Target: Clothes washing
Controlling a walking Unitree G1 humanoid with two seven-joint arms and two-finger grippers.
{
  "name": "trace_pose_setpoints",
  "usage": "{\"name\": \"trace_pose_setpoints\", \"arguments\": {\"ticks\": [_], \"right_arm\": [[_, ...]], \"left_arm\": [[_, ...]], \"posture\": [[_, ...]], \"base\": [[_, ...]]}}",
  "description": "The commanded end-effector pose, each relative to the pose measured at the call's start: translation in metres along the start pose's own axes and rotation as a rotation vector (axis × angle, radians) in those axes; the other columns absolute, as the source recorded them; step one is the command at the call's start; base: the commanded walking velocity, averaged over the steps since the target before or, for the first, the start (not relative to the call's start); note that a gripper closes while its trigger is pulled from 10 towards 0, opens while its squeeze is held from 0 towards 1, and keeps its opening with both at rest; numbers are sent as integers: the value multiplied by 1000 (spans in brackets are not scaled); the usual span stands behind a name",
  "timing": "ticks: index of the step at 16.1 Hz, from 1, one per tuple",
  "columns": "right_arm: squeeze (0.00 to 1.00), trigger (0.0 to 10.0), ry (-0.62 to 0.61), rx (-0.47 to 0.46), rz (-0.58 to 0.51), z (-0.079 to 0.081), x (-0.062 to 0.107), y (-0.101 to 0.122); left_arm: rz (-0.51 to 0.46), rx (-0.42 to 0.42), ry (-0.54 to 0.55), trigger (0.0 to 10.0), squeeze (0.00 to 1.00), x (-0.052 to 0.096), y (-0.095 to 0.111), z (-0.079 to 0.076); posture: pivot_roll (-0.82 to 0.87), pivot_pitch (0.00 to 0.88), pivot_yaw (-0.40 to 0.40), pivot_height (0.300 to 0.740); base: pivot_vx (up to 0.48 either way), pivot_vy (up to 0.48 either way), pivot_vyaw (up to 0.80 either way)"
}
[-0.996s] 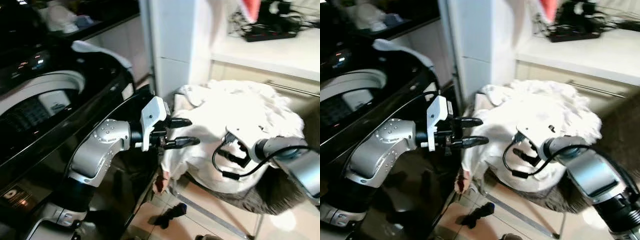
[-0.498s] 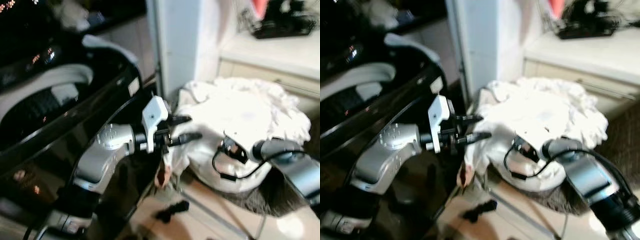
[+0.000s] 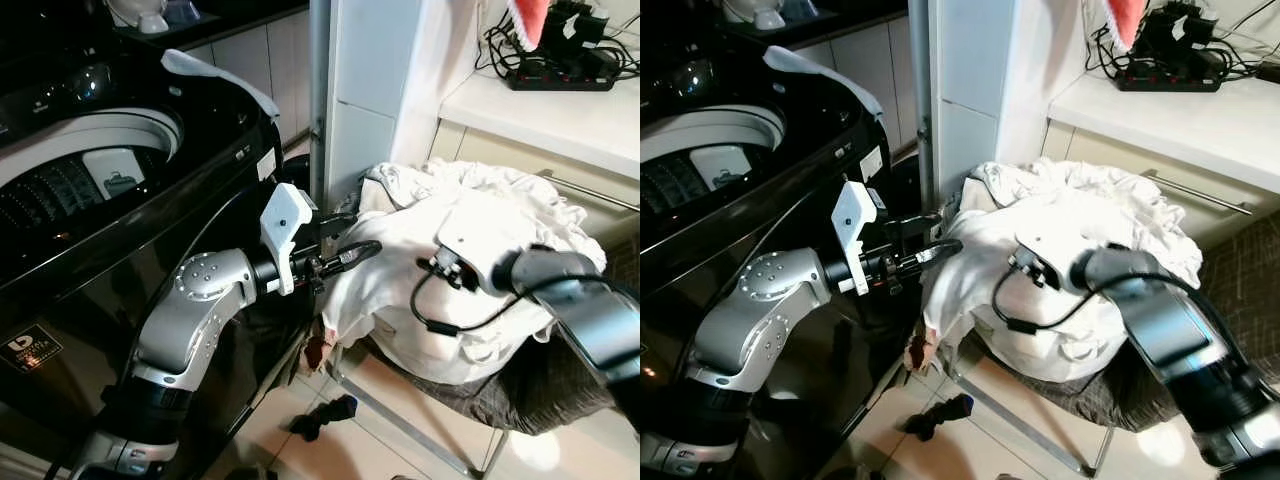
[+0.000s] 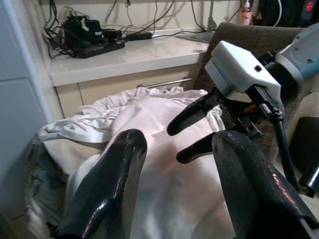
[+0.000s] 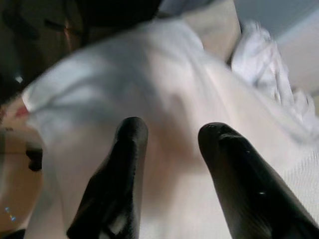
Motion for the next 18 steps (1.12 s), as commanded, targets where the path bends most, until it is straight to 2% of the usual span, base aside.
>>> {"name": "trace_pose_setpoints", "arguments": {"ticks": [1, 3, 4, 7, 10, 18], "right_arm": [[0, 0, 17, 23, -10, 0, -2, 3], [0, 0, 16, 12, -49, -1, -8, 9], [1000, 10000, 26, -28, -73, -2, -13, 13], [1000, 10000, 30, -18, -76, -3, -26, 15], [1000, 10000, 63, -15, -92, -1, -36, 25], [1000, 10000, 111, 22, -89, -2, -44, 34]], "left_arm": [[3, -4, 14, 10000, 0, 3, 1, 1], [7, -4, 21, 10000, 0, 5, 2, 2], [9, -4, 23, 10000, 0, 6, 2, 2], [31, -10, 27, 10000, 0, 10, 0, 4], [108, -52, 30, 10000, 0, 17, -14, 5], [113, -47, 48, 10000, 0, 19, -14, 8]], "posture": [[9, 0, -18, 740], [19, 0, -22, 740], [24, 0, -24, 740], [36, 0, -23, 740], [45, 0, -26, 740], [59, 0, -42, 740]], "base": [[0, 0, 0], [0, 0, 0], [0, 0, 0], [0, 0, 0], [0, 0, 0], [0, 0, 0]]}}
Point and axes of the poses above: a point about 5 cm out from each wrist's last joint towards the gripper, its own x axis pointing back from the gripper into the wrist, its own y axis along the axis of the wrist's last joint, z = x × y, the point moved 5 cm from there along -x, pointing out of the wrist towards the gripper, and after that the axes turned 10 degrees about -x, right-handed, at the moved point
